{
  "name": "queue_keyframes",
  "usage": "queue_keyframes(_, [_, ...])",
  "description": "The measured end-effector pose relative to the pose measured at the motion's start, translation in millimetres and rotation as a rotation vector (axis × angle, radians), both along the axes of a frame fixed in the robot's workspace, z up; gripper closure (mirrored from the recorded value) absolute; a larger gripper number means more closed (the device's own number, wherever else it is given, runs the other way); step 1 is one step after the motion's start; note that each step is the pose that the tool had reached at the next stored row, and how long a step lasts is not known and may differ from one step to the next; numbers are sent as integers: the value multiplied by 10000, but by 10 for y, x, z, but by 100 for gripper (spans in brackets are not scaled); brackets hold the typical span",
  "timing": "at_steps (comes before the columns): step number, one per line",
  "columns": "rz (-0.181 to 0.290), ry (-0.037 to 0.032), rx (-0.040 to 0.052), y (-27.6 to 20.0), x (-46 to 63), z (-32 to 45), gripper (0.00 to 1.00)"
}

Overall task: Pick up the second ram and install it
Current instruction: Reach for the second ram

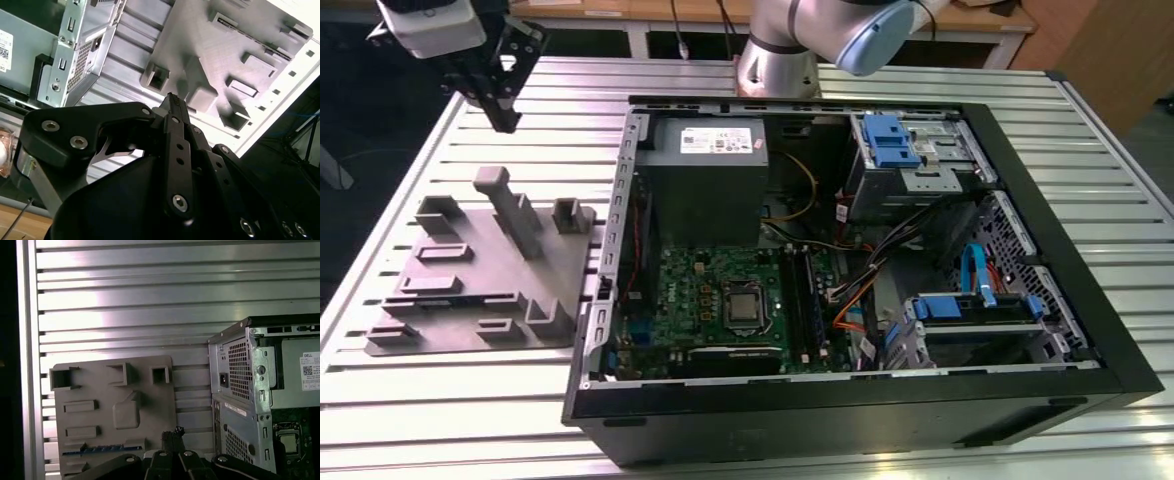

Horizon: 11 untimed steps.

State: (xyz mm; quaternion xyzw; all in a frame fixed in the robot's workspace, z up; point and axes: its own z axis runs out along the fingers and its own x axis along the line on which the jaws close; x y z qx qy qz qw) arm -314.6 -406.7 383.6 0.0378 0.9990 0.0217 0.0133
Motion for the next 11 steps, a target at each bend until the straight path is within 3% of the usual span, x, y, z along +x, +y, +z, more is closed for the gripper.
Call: queue_keyframes(11, [-3,0,1,-98,-133,-19,90])
